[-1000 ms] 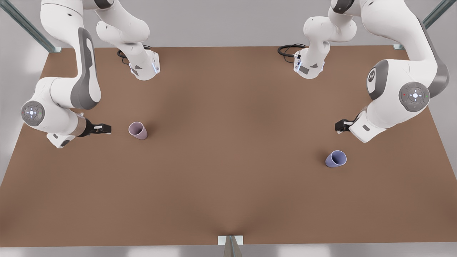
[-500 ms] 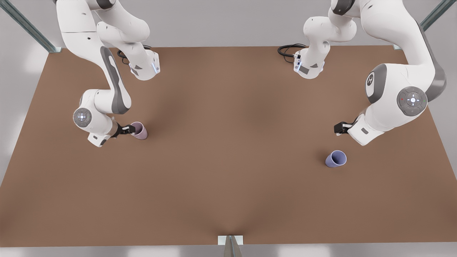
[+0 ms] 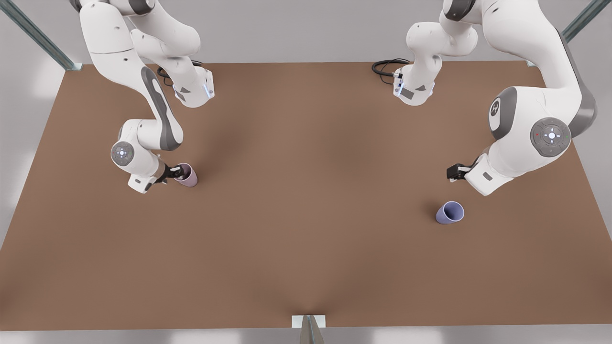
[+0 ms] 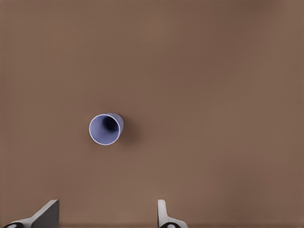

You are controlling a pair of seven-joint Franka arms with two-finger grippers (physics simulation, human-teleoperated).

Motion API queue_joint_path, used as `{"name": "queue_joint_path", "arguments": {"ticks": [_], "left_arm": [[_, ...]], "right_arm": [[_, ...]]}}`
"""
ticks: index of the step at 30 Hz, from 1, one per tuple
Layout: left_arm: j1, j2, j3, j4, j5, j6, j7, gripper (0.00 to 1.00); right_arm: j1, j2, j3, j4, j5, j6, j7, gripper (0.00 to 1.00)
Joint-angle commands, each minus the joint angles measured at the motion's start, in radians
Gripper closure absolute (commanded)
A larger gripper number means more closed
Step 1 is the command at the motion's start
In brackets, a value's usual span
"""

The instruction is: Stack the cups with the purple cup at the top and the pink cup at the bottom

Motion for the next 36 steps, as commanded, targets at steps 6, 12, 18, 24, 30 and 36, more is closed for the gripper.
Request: {"name": "queue_joint_path", "arguments": {"ticks": [6, 12, 18, 24, 30, 36], "left_arm": [[-0.001, 0.002, 0.000, 0.000, 0.001, 0.000, 0.001, 0.00], [0.000, 0.004, 0.000, 0.000, -0.001, 0.000, 0.001, 0.00], [0.000, 0.004, 0.002, 0.000, -0.001, 0.000, 0.001, 0.00], [-0.001, 0.004, 0.003, 0.000, -0.001, 0.000, 0.001, 0.00], [0.000, 0.011, 0.003, 0.000, -0.001, 0.001, 0.001, 0.00], [0.000, 0.011, 0.003, 0.000, -0.001, 0.001, 0.001, 0.00]], "right_arm": [[0.012, 0.007, 0.000, -0.019, 0.002, 0.025, -0.091, 0.59], [0.029, 0.004, 0.002, -0.018, 0.002, 0.024, -0.093, 0.79], [0.092, -0.055, 0.006, 0.111, 0.003, -0.116, 0.005, 0.79], [0.383, 0.106, 0.018, 0.481, 0.097, -0.268, 0.507, 0.79], [0.601, 0.557, 0.052, 1.190, 0.112, -0.492, 0.998, 0.79], [0.658, 0.883, 0.041, 1.535, 0.109, -0.455, 1.165, 0.79]]}}
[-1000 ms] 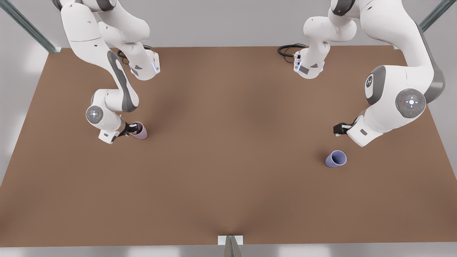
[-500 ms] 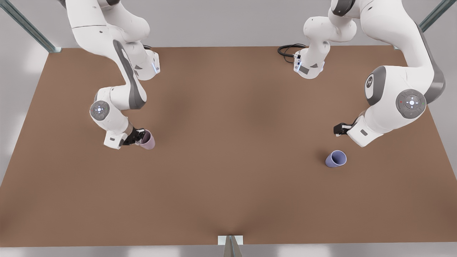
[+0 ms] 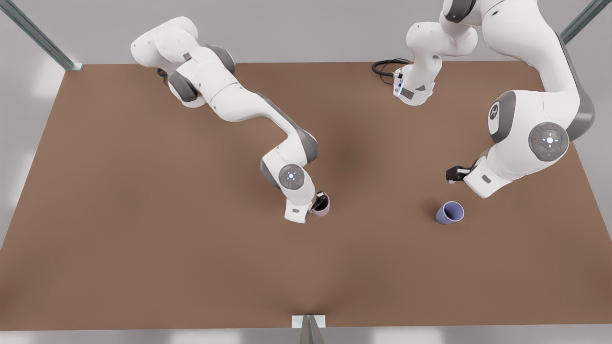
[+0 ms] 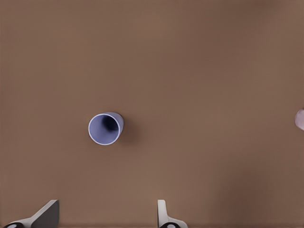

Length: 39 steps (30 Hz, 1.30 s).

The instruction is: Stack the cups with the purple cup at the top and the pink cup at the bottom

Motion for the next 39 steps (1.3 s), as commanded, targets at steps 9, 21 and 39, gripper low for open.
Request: {"name": "queue_joint_path", "arguments": {"ticks": [9, 21, 39], "left_arm": [[0.001, 0.000, 0.002, 0.000, 0.001, 0.000, 0.000, 0.00], [0.012, 0.040, 0.063, -0.466, -0.035, 0.670, 0.048, 0.00], [0.019, 0.172, 0.077, -0.520, -0.035, 0.844, 0.091, 0.00]], "right_arm": [[0.028, 0.048, -0.006, 0.015, -0.004, 0.009, 0.661, 0.79], [0.062, 0.048, -0.023, 0.003, -0.004, 0.047, 0.660, 0.48], [-0.458, -0.885, -0.109, -0.640, -0.140, -0.336, -0.081, 0.00]]}}
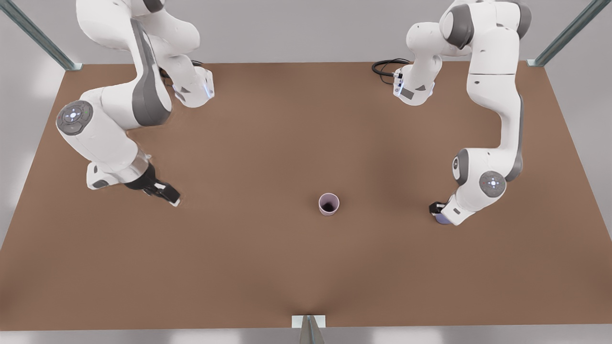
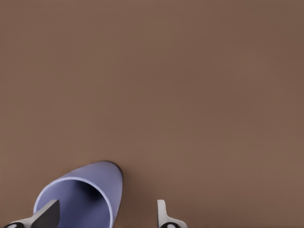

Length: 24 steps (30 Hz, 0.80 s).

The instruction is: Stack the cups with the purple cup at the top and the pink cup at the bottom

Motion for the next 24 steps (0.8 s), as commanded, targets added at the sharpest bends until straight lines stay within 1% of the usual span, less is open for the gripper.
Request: {"name": "queue_joint_path", "arguments": {"ticks": [1, 2, 3, 4, 6, 7, 8, 9, 12, 13, 15, 17, 18, 20, 21, 22, 24], "left_arm": [[0.000, 0.017, 0.000, 0.001, 0.002, 0.029, 0.030, 0.00], [0.000, 0.024, 0.000, 0.001, 0.002, 0.029, 0.030, 0.00], [0.000, 0.031, 0.001, 0.001, 0.002, 0.028, 0.030, 0.00], [0.000, 0.035, 0.000, 0.001, 0.002, 0.028, 0.030, 0.00], [0.000, 0.046, 0.000, -0.001, 0.002, 0.023, 0.030, 0.00], [0.000, 0.048, 0.000, -0.001, 0.002, 0.017, 0.030, 0.00], [0.000, 0.051, 0.000, -0.001, 0.002, 0.014, 0.028, 0.15], [0.000, 0.052, 0.000, -0.001, 0.000, 0.008, 0.028, 0.27], [0.000, 0.061, 0.000, 0.001, 0.000, 0.009, 0.028, 0.48], [0.000, 0.067, 0.000, 0.001, 0.000, 0.011, 0.028, 0.50], [0.003, 0.072, 0.001, 0.002, -0.008, 0.014, 0.028, 0.58], [0.003, 0.077, 0.001, 0.004, -0.009, 0.016, 0.028, 0.62], [0.003, 0.077, 0.001, 0.004, -0.009, 0.016, 0.028, 0.66], [0.003, 0.077, 0.001, 0.005, -0.009, 0.014, 0.028, 0.72], [0.003, 0.077, 0.000, 0.007, -0.009, 0.013, 0.030, 0.77], [0.003, 0.077, 0.001, 0.007, -0.009, 0.011, 0.030, 0.79], [0.002, 0.075, 0.001, 0.013, -0.009, 0.008, 0.030, 0.79]], "right_arm": [[-0.043, -0.030, -0.017, 0.025, -0.096, -0.239, -0.464, 0.00], [-0.080, -0.035, -0.018, 0.028, -0.091, -0.268, -0.485, 0.00], [-0.100, -0.027, -0.011, 0.079, -0.094, -0.313, -0.487, 0.00], [-0.127, -0.029, 0.006, 0.078, -0.095, -0.306, -0.487, 0.00], [-0.133, -0.022, 0.003, 0.079, -0.085, -0.300, -0.491, 0.00], [-0.133, -0.015, 0.002, 0.082, -0.087, -0.296, -0.543, 0.00], [-0.133, -0.015, 0.000, 0.081, -0.093, -0.286, -0.548, 0.00], [-0.133, -0.015, 0.000, 0.079, -0.099, -0.286, -0.548, 0.00], [-0.137, -0.007, 0.000, 0.081, -0.091, -0.285, -0.548, 0.00], [-0.137, -0.007, 0.000, 0.082, -0.093, -0.285, -0.548, 0.00], [-0.135, -0.001, 0.000, 0.084, -0.098, -0.267, -0.548, 0.00], [-0.132, 0.001, 0.000, 0.084, -0.101, -0.263, -0.548, 0.00], [-0.132, 0.001, 0.000, 0.084, -0.101, -0.257, -0.548, 0.00], [-0.136, 0.001, 0.000, 0.084, -0.099, -0.256, -0.550, 0.00], [-0.135, 0.001, 0.000, 0.084, -0.101, -0.256, -0.550, 0.00], [-0.137, 0.002, 0.000, 0.084, -0.098, -0.256, -0.550, 0.00], [-0.137, 0.008, 0.000, 0.085, -0.099, -0.256, -0.570, 0.00]]}}
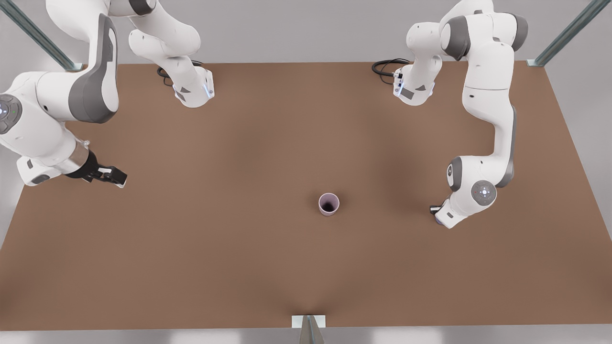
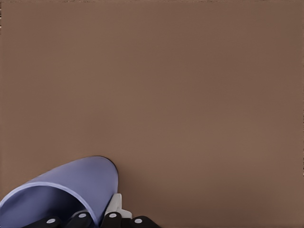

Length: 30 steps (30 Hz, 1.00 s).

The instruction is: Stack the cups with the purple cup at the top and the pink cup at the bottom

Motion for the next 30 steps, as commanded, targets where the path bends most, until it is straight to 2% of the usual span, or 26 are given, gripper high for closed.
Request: {"name": "queue_joint_path", "arguments": {"ticks": [1, 2, 5, 9, 11, 12, 19, 24, 30], "left_arm": [[-0.001, -0.005, -0.001, 0.004, -0.004, -0.006, 0.010, 0.79], [-0.004, -0.013, -0.005, 0.005, -0.004, -0.006, 0.004, 0.79], [-0.016, -0.056, -0.073, 0.124, -0.010, -0.205, -0.101, 0.79], [-0.017, -0.091, -0.326, 0.265, -0.007, -0.391, -0.480, 0.79], [-0.019, -0.094, -0.429, 0.268, 0.007, -0.385, -0.605, 0.79], [-0.053, -0.093, -0.444, 0.271, 0.008, -0.380, -0.652, 0.79], [-0.217, -0.015, -0.443, 0.357, 0.040, -0.317, -0.823, 0.79], [-0.237, 0.090, -0.438, 0.483, 0.085, -0.308, -0.858, 0.79], [-0.258, 0.114, -0.438, 0.485, 0.110, -0.251, -0.912, 0.79]], "right_arm": [[-0.001, 0.002, 0.000, 0.001, 0.000, 0.001, -0.169, 0.00], [0.001, 0.002, 0.000, 0.001, -0.001, 0.001, -0.169, 0.00], [-0.001, 0.002, 0.000, 0.002, -0.001, 0.001, -0.169, 0.00], [-0.001, 0.003, 0.000, 0.002, -0.001, 0.001, -0.169, 0.00], [-0.001, 0.002, 0.000, 0.002, -0.001, 0.001, -0.169, 0.00], [-0.001, 0.003, 0.000, 0.002, -0.001, 0.001, -0.169, 0.00], [-0.022, 0.010, -0.002, 0.022, 0.014, -0.008, -0.174, 0.00], [-0.028, 0.005, -0.002, 0.048, 0.019, -0.001, -0.162, 0.00], [-0.033, 0.000, -0.003, 0.055, 0.017, -0.001, -0.162, 0.00]]}}
